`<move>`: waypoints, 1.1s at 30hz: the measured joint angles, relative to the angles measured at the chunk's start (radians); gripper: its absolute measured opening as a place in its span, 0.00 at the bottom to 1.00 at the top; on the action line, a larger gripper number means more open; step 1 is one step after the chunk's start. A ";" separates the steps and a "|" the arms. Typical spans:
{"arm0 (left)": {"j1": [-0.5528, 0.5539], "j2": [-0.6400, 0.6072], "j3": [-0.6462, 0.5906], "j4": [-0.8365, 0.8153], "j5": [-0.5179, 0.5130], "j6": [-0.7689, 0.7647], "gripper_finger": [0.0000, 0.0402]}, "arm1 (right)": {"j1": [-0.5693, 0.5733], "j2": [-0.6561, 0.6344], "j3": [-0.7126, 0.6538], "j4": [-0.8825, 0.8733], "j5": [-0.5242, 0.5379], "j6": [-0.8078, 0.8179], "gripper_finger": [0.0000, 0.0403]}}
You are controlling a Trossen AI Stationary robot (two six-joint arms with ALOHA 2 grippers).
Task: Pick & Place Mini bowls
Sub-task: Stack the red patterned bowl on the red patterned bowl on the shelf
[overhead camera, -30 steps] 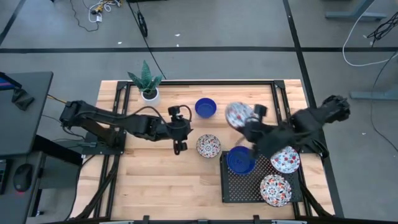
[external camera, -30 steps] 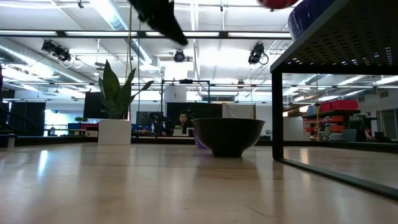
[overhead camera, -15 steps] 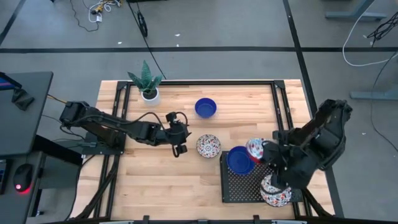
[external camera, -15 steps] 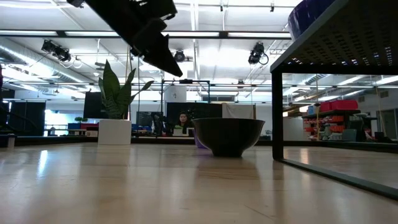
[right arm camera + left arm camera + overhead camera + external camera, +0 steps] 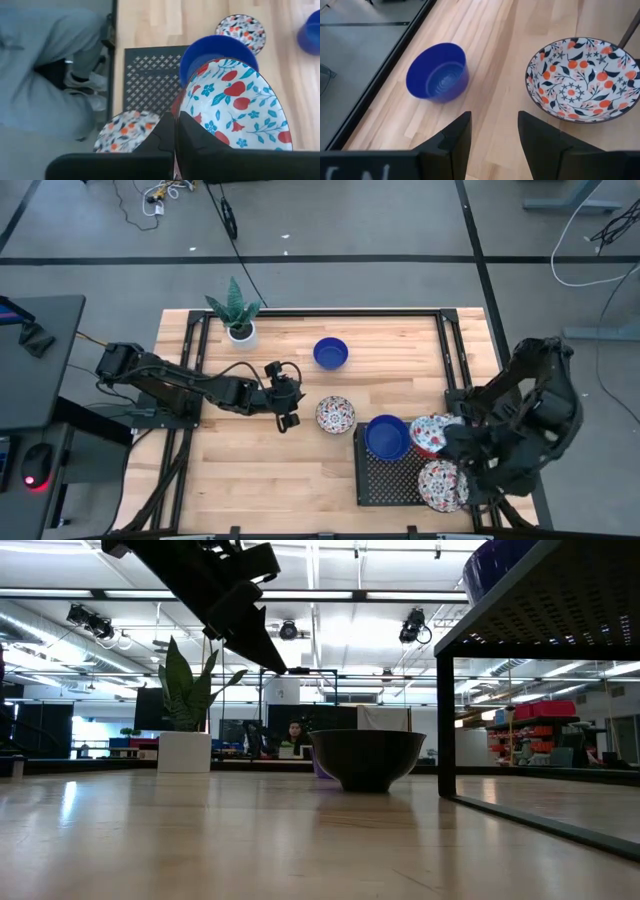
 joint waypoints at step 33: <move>-0.002 0.000 0.001 0.000 0.016 -0.026 0.41 | 0.174 -0.228 -0.404 0.001 -0.053 0.287 0.00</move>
